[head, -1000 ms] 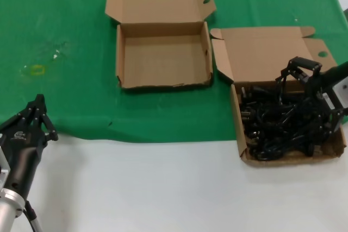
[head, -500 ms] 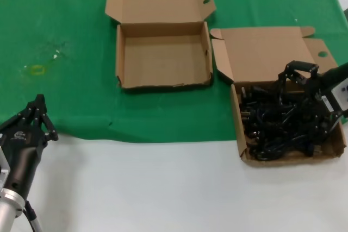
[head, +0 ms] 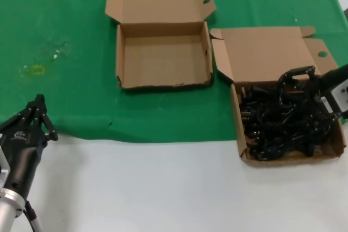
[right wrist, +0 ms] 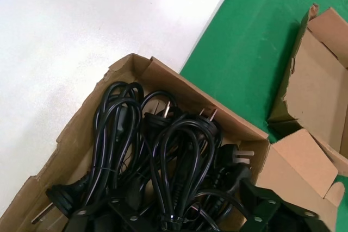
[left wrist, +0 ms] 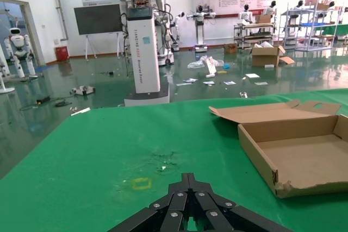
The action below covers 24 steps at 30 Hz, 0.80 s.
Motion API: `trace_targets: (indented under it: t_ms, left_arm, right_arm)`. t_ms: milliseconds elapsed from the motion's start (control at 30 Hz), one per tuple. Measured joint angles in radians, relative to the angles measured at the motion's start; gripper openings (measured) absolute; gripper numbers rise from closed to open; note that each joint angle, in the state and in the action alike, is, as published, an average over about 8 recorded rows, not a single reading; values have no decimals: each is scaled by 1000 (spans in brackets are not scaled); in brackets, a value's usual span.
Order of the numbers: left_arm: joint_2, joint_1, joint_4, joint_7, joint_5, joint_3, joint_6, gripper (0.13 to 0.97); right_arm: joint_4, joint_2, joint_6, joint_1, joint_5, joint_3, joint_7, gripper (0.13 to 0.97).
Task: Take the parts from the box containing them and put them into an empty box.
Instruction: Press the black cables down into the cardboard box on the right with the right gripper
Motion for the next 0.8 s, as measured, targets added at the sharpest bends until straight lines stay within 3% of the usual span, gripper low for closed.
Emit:
trace_targets:
  t_ms: [133,400,700,800]
  left_arm:
    - [0,0,0,0,0,0,0,144]
    - [0,0,0,0,0,0,0,144]
    - [0,0,0,0,0,0,0,144]
    - [0,0,0,0,0,0,0,144]
  right_arm:
    - [7,2,0,-6,0,6,8,678]
    - [20,8,-3,-23,-2,13,16,457]
    - [32,11,-4,-36,-4,18,21,292]
    - [34,11,-5,-39,-5,18,21,292]
